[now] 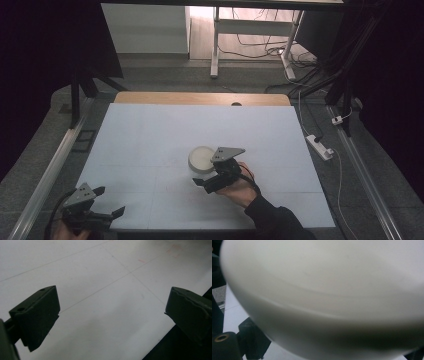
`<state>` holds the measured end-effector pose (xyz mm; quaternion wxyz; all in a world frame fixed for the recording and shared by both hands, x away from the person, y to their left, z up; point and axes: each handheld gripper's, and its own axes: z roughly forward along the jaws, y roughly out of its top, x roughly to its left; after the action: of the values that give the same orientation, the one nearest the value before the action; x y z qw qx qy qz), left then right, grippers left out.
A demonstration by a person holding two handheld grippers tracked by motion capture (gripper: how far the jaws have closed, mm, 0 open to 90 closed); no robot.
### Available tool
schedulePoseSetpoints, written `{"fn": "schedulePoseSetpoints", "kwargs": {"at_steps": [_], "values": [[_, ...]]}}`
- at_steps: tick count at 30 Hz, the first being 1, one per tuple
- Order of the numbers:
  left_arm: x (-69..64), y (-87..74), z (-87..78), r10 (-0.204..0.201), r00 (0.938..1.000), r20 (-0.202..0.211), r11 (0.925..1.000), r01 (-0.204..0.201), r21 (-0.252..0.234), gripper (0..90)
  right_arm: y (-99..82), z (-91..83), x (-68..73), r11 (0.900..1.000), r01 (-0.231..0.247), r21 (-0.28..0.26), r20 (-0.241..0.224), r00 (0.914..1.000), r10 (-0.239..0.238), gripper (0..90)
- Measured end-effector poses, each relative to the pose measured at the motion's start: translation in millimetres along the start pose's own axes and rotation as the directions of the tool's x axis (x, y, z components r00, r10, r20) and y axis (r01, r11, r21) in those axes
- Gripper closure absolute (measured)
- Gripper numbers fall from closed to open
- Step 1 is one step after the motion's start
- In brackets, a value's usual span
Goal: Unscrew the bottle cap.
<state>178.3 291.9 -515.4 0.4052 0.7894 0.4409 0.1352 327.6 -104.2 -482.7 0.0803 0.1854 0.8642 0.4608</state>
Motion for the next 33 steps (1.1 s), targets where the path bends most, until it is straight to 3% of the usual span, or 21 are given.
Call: {"fn": "schedulePoseSetpoints", "kwargs": {"at_steps": [4,19,28,33], "values": [[0.6,3.6,0.3,0.009,0.9993,0.037,0.9997,-0.008,-0.021,0.0,0.1,-1.5,0.2,1.0,0.005,-0.003,-0.002,1.0,-0.005,7.2],[-9.5,30.0,13.3,0.103,0.9924,0.067,0.9926,-0.098,-0.072,0.0,0.4,-2.0,3.0,0.9997,0.025,0.001,-0.01,0.9996,-0.025,7.2],[-16.2,63.1,31.0,0.158,0.98,0.121,0.9864,-0.151,-0.065,0.0,0.7,-2.4,3.1,0.9998,0.019,-0.002,-0.023,0.9996,-0.019,7.2],[-16.8,82.0,42.3,0.17,0.9724,0.159,0.9839,-0.159,-0.081,0.0,0.8,-2.8,3.7,0.9997,0.022,-0.005,-0.025,0.9994,-0.022,7.2]]}}
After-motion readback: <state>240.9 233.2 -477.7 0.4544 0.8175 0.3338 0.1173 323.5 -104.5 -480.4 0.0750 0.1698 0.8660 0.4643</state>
